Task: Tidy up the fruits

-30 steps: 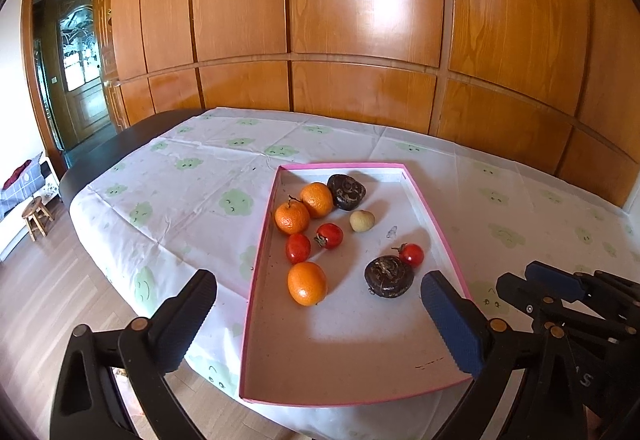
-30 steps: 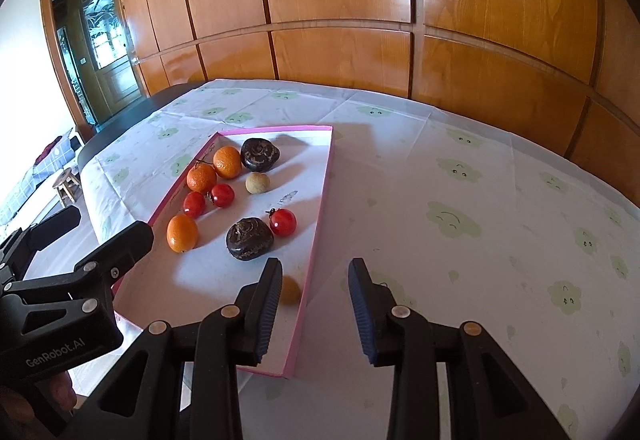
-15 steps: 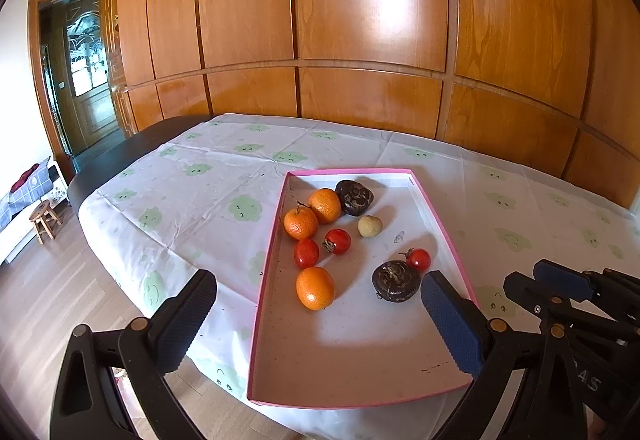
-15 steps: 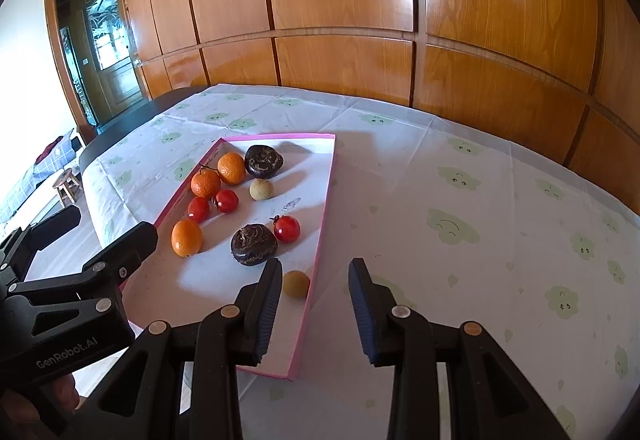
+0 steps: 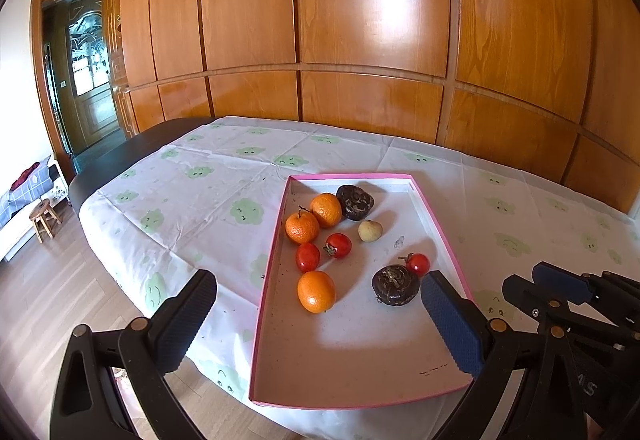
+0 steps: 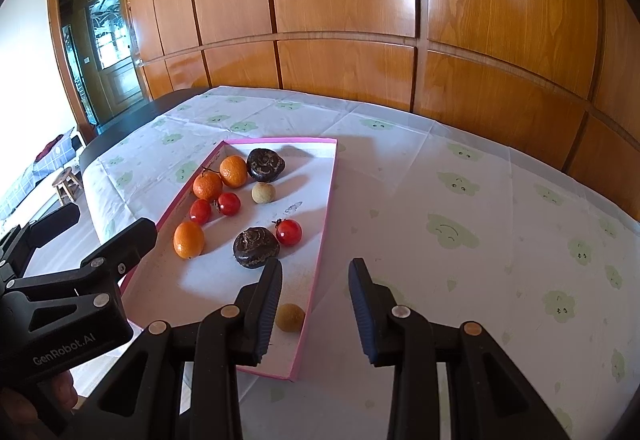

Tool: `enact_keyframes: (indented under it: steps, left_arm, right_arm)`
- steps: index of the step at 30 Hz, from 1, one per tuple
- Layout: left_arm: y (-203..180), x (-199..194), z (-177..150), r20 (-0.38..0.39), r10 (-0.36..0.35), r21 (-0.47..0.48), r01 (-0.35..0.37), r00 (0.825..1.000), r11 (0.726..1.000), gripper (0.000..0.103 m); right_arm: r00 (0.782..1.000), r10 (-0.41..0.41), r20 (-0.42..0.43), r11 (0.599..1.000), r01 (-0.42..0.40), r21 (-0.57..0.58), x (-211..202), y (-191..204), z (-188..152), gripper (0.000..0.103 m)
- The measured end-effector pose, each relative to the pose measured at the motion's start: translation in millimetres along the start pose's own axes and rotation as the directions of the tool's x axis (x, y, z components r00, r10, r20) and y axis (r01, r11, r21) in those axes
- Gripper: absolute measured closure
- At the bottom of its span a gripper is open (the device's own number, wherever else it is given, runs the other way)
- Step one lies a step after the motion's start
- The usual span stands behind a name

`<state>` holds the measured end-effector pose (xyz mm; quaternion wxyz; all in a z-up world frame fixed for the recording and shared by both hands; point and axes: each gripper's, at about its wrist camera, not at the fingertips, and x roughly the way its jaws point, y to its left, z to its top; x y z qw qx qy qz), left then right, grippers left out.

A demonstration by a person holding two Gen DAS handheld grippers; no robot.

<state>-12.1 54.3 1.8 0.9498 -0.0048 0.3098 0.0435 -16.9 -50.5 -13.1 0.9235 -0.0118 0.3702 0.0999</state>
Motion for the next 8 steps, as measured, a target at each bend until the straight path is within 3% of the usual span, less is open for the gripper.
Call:
enact_keyframes:
  steps: [8]
  left_arm:
    - [-1.1, -0.7, 2.4, 0.0, -0.019, -0.005, 0.019, 1.0, 1.0, 0.002]
  right_arm:
    - [1.0, -0.004, 0.0, 1.0, 0.004, 0.005, -3.0, -8.6, -0.1, 0.068]
